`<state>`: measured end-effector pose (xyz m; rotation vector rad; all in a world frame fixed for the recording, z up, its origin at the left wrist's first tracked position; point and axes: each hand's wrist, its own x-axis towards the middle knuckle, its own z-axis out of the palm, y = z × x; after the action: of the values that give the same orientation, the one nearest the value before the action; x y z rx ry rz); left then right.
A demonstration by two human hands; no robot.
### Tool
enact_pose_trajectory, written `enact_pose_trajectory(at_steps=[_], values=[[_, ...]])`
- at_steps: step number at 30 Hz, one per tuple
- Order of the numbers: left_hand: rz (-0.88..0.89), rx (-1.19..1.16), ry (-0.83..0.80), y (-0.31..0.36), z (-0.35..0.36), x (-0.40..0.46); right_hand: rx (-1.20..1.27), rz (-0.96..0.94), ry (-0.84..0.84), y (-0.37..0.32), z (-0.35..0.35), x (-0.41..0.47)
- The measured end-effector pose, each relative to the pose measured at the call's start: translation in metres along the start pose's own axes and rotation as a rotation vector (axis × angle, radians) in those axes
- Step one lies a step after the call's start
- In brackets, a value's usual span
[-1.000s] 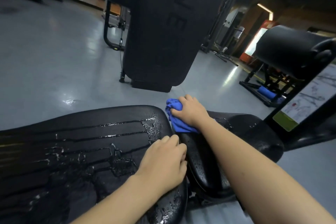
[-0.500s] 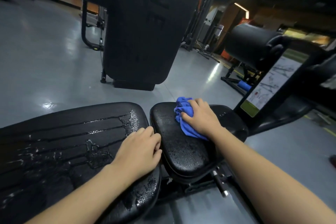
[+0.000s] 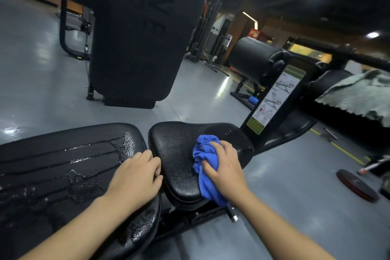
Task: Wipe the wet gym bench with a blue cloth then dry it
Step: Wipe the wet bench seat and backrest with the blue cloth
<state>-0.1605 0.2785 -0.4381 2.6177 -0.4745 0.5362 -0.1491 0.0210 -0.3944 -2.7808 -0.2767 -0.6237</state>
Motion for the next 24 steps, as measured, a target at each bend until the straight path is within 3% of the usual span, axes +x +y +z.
enact_pose_trajectory(at_steps=[7, 17, 24], values=[[0.01, 0.018, 0.041, 0.001, 0.004, 0.003, -0.016, 0.24, 0.15, 0.064, -0.013, 0.034], [0.056, 0.07, 0.006, -0.002, 0.011, 0.007, -0.172, 0.413, -0.084, 0.086, -0.026, 0.118], [0.059, 0.049, 0.018, 0.001, 0.007, 0.005, -0.267, 0.334, -0.098, 0.076, -0.027, 0.11]])
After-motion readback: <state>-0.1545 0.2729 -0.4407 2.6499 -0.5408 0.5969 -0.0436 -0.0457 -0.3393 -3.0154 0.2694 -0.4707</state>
